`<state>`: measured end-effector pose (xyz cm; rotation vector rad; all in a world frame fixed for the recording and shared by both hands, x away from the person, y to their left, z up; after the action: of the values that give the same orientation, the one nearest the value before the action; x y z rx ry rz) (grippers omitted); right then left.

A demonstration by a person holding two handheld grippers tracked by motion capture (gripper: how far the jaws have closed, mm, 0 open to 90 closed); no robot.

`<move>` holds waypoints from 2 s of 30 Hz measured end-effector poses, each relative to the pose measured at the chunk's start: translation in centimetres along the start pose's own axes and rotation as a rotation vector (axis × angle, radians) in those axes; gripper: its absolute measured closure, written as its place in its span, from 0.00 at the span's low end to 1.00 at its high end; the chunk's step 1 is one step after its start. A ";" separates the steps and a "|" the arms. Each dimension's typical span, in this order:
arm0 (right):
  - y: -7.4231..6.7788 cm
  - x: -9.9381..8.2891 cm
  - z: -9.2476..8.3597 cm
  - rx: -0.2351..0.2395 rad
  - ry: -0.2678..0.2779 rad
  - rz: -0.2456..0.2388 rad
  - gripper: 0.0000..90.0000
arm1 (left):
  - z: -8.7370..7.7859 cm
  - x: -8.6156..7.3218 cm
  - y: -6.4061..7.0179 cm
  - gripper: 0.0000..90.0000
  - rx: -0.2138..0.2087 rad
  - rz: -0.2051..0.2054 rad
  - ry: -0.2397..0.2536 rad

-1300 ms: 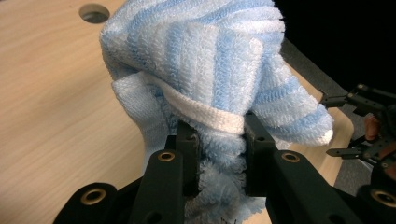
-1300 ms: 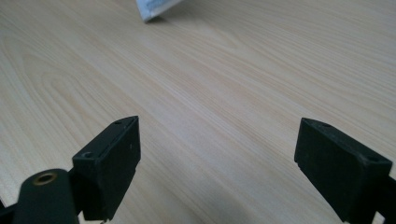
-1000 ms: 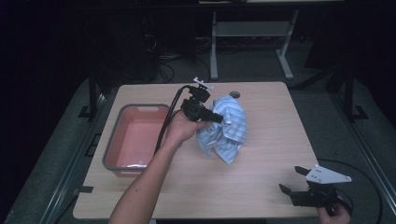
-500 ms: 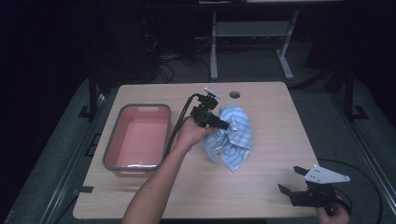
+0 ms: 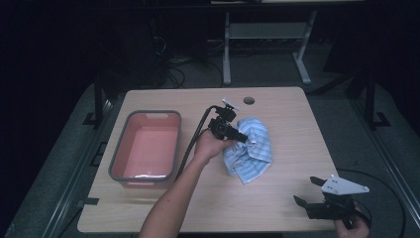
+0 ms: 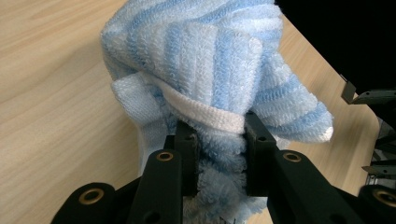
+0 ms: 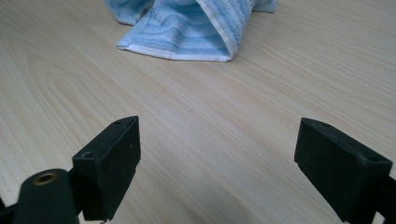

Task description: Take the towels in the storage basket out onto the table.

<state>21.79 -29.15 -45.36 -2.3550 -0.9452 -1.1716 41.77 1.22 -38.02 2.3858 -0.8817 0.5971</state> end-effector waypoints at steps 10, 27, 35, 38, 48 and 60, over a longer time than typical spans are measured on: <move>-0.2 0.1 0.2 0.006 -0.004 0.012 0.15 | 1.7 -0.2 0.1 0.79 -0.007 -0.013 -0.011; -0.3 0.1 0.3 0.010 -0.013 0.003 0.15 | 3.7 -1.6 0.5 0.72 0.063 -0.009 -0.026; -0.4 0.1 0.4 0.011 -0.020 0.005 0.15 | 3.8 -1.9 0.9 0.59 0.092 0.012 -0.023; -0.3 0.0 0.4 0.009 -0.021 0.005 0.15 | 3.6 -2.0 0.9 0.55 0.093 0.016 -0.018; -0.1 -0.1 0.5 0.008 -0.027 0.007 0.15 | 3.0 -2.7 0.9 0.42 0.076 0.020 -0.007; -0.5 0.1 0.9 0.001 -0.033 0.002 0.15 | 1.7 -3.6 0.7 0.34 0.056 0.010 0.019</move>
<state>21.99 -28.23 -45.80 -2.3816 -0.9537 -1.1343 39.18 1.40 -41.18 2.4225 -0.8800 0.6551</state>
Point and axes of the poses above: each handheld gripper's, and its own axes: z roughly forward along the jaws, x roughly out of its top, y roughly to its right, the point moved 1 cm from there along z, roughly forward along the jaws, and after that the axes turned 5 degrees about x, right-handed, at the moved point
